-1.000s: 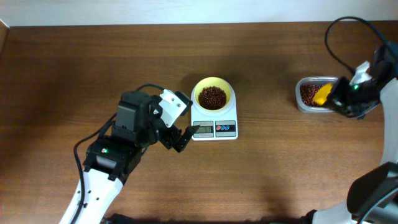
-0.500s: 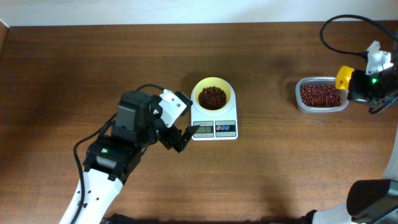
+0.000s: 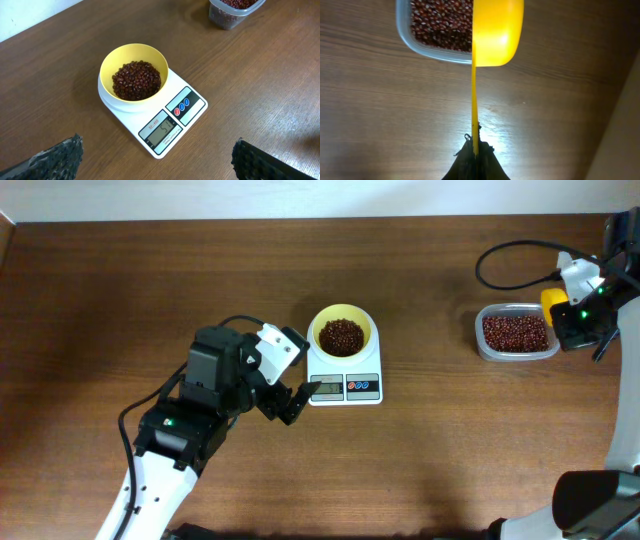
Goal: Scoop item into bowl and weigh 50g on scale
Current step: 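Carry the filled scoop left over the yellow bowl on the scale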
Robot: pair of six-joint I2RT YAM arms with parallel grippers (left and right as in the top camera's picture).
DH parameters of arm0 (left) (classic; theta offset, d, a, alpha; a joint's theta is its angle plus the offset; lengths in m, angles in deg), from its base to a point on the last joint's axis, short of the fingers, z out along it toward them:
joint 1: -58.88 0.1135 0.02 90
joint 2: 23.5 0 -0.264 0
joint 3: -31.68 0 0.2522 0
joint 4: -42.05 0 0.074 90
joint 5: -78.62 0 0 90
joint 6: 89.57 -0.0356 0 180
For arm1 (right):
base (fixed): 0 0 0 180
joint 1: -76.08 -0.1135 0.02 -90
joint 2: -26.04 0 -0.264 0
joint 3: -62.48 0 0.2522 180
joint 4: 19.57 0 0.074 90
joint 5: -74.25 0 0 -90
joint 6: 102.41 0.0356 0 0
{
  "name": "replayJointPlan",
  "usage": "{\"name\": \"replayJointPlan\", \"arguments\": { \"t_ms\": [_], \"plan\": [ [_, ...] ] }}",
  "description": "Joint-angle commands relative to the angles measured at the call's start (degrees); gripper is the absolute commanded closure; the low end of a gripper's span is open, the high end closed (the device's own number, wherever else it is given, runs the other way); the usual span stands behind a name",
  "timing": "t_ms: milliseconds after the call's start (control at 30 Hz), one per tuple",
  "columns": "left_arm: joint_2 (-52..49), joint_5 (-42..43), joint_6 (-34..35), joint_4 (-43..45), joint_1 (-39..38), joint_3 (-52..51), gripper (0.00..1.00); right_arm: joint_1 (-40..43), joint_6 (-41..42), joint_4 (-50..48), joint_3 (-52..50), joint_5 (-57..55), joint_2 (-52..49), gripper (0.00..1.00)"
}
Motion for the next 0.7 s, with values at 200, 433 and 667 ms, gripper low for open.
{"name": "replayJointPlan", "arguments": {
  "t_ms": [200,433,667],
  "plan": [
    [-0.1,0.2,0.7,0.1,0.3,-0.3,0.01,-2.2,-1.6,-5.2,1.0,21.3,0.8,0.96],
    [-0.1,0.2,0.7,0.1,0.3,-0.3,0.01,-14.6,-2.1,-9.5,0.9,25.4,0.0,0.96],
    [-0.1,0.2,0.7,0.1,0.3,-0.3,0.01,-25.7,-0.6,-11.8,0.9,28.8,-5.6,0.96]
  ]
}}
